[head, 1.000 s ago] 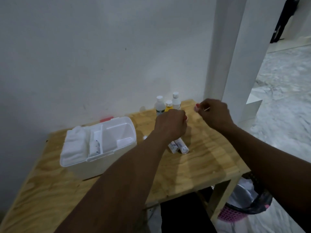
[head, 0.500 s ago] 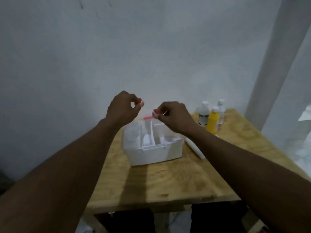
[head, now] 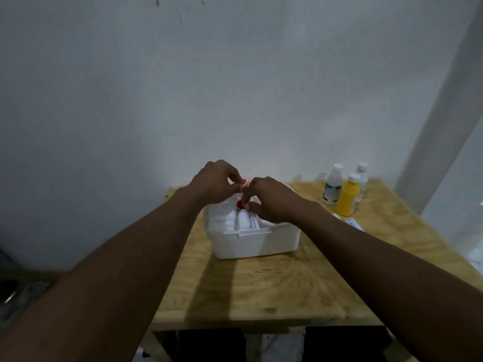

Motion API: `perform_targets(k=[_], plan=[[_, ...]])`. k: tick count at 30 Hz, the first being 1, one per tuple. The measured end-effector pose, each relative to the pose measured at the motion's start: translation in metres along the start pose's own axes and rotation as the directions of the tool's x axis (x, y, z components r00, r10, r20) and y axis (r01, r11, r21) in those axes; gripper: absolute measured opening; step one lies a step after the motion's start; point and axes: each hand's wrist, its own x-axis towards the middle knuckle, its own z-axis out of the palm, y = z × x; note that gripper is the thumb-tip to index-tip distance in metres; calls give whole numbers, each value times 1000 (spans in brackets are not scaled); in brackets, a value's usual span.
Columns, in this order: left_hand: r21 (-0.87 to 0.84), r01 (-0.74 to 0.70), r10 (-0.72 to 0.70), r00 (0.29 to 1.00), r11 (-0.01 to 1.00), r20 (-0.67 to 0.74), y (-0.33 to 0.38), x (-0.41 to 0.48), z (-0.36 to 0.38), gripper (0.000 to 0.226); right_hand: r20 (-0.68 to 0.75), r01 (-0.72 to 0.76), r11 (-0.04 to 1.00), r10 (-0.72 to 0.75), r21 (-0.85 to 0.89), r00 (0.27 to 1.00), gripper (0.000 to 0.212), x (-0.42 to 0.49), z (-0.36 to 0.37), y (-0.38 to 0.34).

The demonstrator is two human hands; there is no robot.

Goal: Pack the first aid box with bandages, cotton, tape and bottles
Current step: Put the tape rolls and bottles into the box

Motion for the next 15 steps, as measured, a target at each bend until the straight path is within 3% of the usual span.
perform_targets(k=[5,15], plan=[[38,14,-17,997,999,72,3,1,8,29,-133,-41,992,57,117,990,22,-13,-9,13],[175,26,-49,991,984,125,12,5,11,25,-101,-110,981,127,160,987,22,-21,-9,26]])
